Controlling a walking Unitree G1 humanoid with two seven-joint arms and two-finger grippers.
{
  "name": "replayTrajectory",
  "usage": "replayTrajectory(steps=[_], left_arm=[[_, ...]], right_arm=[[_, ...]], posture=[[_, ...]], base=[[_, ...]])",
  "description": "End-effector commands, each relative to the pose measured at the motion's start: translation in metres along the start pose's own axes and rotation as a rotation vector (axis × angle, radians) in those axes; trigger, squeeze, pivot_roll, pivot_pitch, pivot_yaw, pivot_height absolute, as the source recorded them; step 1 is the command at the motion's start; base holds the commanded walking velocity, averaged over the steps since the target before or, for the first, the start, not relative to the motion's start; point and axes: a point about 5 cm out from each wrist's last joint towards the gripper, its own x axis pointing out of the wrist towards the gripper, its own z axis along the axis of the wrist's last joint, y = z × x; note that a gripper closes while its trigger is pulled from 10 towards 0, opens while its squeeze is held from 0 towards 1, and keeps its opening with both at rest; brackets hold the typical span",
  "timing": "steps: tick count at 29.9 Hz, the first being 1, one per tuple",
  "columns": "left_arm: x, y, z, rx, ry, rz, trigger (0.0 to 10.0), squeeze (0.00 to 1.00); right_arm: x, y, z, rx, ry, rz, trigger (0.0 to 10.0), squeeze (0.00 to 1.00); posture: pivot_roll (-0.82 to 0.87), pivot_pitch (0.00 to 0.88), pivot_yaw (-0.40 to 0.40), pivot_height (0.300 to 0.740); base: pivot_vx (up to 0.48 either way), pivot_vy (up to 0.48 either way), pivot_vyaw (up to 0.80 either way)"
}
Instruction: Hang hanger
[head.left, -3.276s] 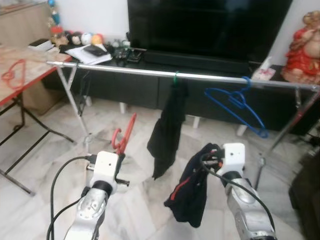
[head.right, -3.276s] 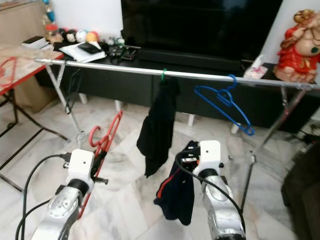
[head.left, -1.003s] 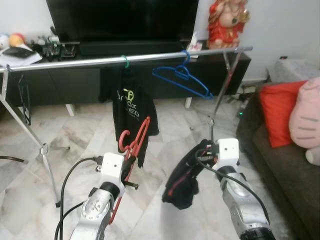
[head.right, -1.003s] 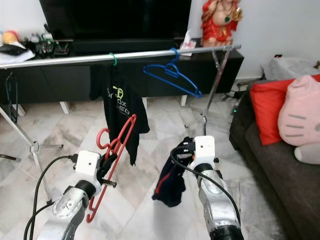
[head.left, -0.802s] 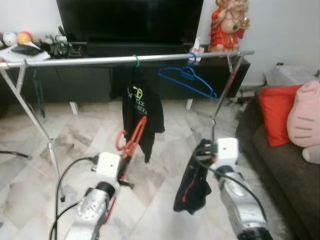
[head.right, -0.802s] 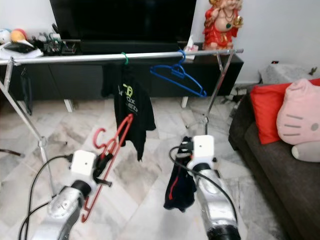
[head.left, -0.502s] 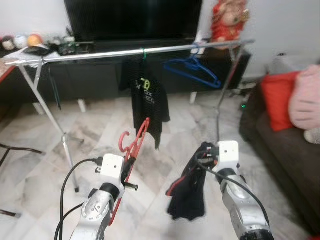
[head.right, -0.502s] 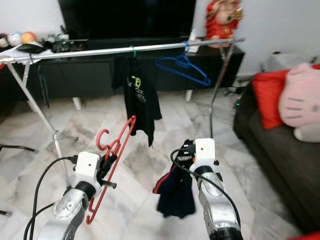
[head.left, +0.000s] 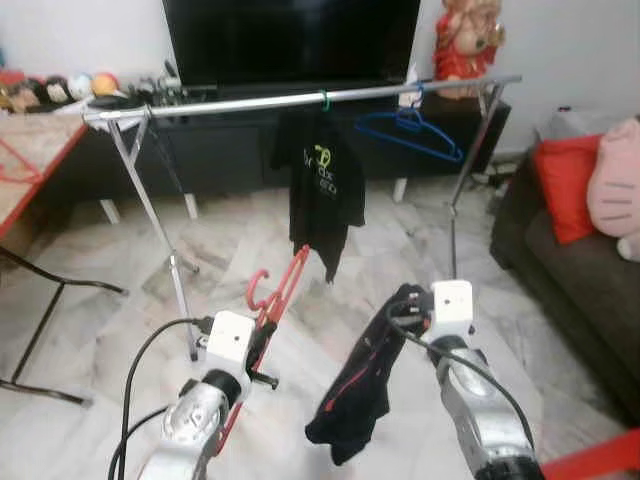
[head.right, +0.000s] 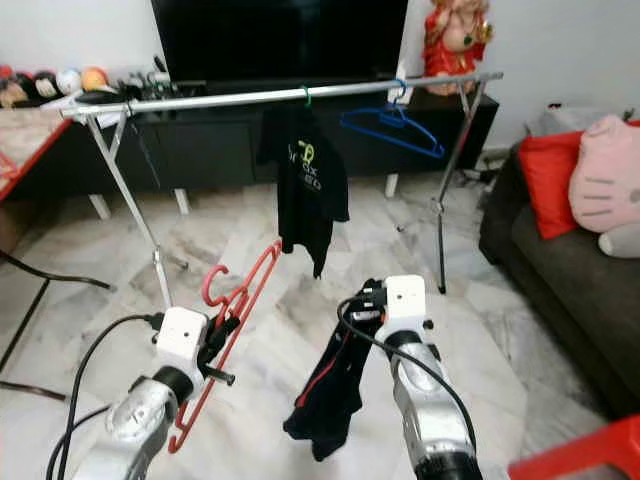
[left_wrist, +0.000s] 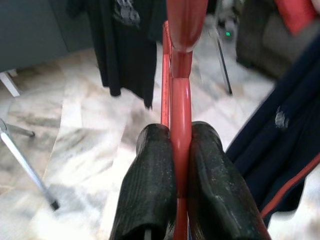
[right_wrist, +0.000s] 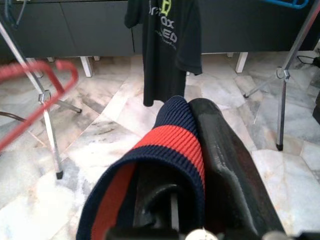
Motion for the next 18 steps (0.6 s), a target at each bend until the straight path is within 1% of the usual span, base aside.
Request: replayTrajectory(steps=[1,4,5,6,8,10,11,14,15,16,18], left_arm=[[0.001,-0.005,0.008,0.029,-0.004,-0.054,10.0,0.0],[-0.002,-0.002,0.006,0.066,0.041,-0.101,10.0,0.0],[-0.002,-0.002,0.006,0.066,0.041,-0.101,10.0,0.0],[-0.007,-0.001,0.002,0.11,0.095,-0.168,10.0,0.0],[-0.015,0.001,-0.004,0.161,0.171,-0.263,10.0,0.0],[-0.024,0.001,-0.008,0.19,0.24,-0.351,10.0,0.0],[-0.03,0.001,-0.009,0.201,0.283,-0.414,10.0,0.0],[-0.035,0.0,-0.01,0.216,0.333,-0.488,10.0,0.0],[-0.035,0.0,-0.01,0.216,0.333,-0.488,10.0,0.0],[-0.038,-0.004,-0.009,0.23,0.357,-0.546,10.0,0.0],[-0.039,-0.007,-0.007,0.215,0.356,-0.572,10.0,0.0]], right_arm=[[0.006,-0.007,0.01,-0.027,-0.023,-0.02,10.0,0.0],[0.009,-0.01,0.008,-0.057,0.013,-0.033,10.0,0.0],[0.009,-0.01,0.008,-0.057,0.013,-0.033,10.0,0.0],[0.013,-0.012,0.005,-0.073,0.044,-0.05,10.0,0.0],[0.017,-0.016,0.002,-0.092,0.09,-0.072,10.0,0.0],[0.021,-0.017,0.0,-0.123,0.128,-0.083,10.0,0.0],[0.024,-0.017,0.001,-0.13,0.144,-0.083,10.0,0.0],[0.028,-0.016,0.001,-0.144,0.167,-0.082,10.0,0.0],[0.028,-0.016,0.001,-0.144,0.167,-0.082,10.0,0.0],[0.031,-0.014,0.0,-0.146,0.18,-0.083,10.0,0.0],[0.033,-0.012,0.0,-0.145,0.183,-0.079,10.0,0.0]], posture=[[0.03,0.0,-0.03,0.74],[0.04,0.0,-0.029,0.74],[0.04,0.0,-0.029,0.74],[0.04,0.0,-0.031,0.74],[0.05,0.0,-0.03,0.74],[0.05,0.0,-0.03,0.74],[0.05,0.0,-0.031,0.74],[0.05,0.0,-0.032,0.74],[0.05,0.0,-0.032,0.74],[0.05,0.0,-0.032,0.74],[0.05,0.0,-0.032,0.74]], base=[[0.0,0.0,0.0],[0.0,0.0,0.0],[0.0,0.0,0.0],[0.0,0.0,0.0],[0.0,0.0,0.0],[0.0,0.0,0.0],[0.0,0.0,0.0],[0.0,0.0,0.0],[0.0,0.0,0.0],[0.0,0.0,0.0],[0.0,0.0,0.0]])
